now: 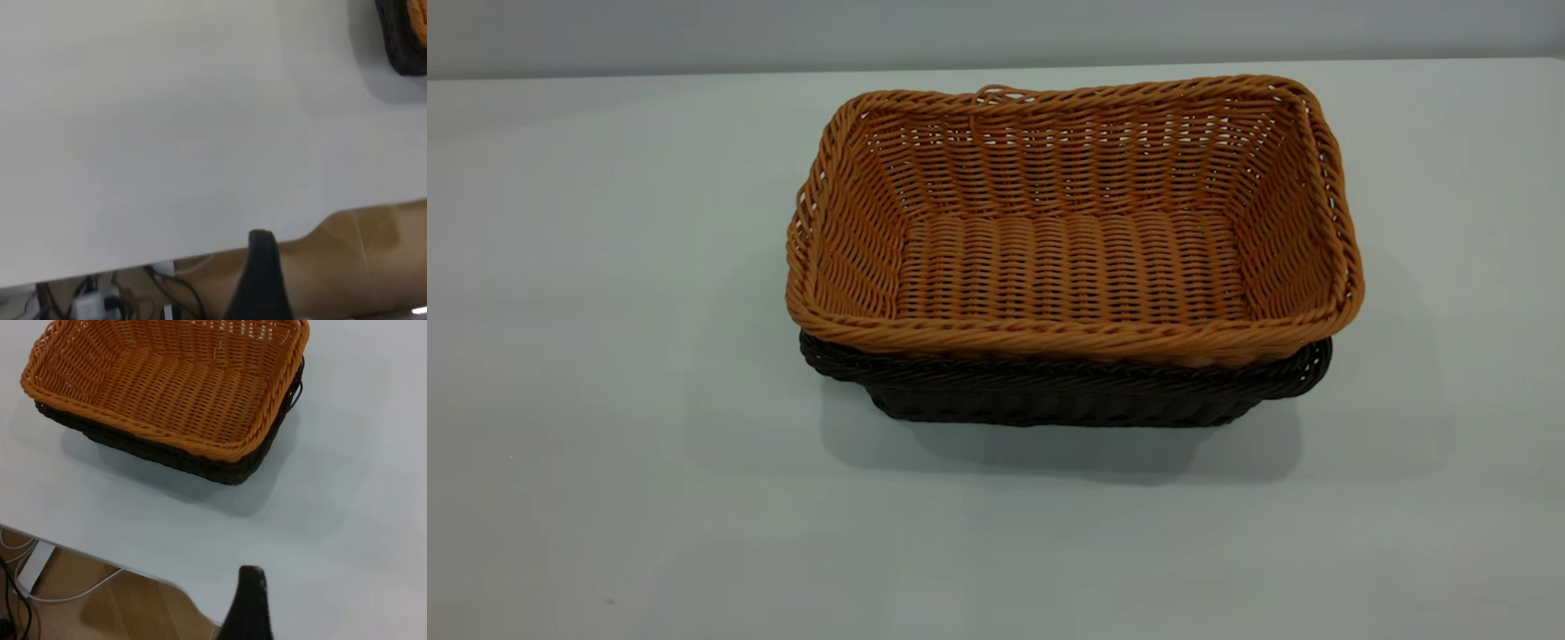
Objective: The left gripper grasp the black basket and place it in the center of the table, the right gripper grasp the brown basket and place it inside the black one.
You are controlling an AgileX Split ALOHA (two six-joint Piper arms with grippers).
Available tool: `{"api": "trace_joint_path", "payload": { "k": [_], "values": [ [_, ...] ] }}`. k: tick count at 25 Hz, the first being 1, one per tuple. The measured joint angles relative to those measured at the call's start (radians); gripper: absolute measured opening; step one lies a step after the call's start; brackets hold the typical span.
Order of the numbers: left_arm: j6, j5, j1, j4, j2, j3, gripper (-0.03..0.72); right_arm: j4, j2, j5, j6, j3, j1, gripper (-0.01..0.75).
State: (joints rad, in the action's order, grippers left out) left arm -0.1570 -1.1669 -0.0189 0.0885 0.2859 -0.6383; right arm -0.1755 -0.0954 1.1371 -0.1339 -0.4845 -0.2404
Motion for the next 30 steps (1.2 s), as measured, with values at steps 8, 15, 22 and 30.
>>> {"api": "trace_joint_path", "payload": {
  "k": [8, 15, 22, 30],
  "values": [
    [0.0, 0.006, 0.0, 0.005, -0.125, 0.078, 0.558, 0.0, 0.037, -0.002, 0.0, 0.012, 0.0, 0.584],
    [0.012, 0.04, 0.0, 0.017, -0.125, 0.149, 0.558, -0.001, 0.072, 0.0, 0.001, 0.014, 0.0, 0.584],
    [0.024, 0.046, 0.0, 0.027, -0.125, 0.149, 0.558, -0.004, 0.072, 0.0, 0.001, 0.014, 0.0, 0.584],
    [0.024, 0.046, 0.0, 0.028, -0.131, 0.149, 0.558, -0.004, 0.072, 0.0, 0.001, 0.014, 0.0, 0.584]
  ]
}}
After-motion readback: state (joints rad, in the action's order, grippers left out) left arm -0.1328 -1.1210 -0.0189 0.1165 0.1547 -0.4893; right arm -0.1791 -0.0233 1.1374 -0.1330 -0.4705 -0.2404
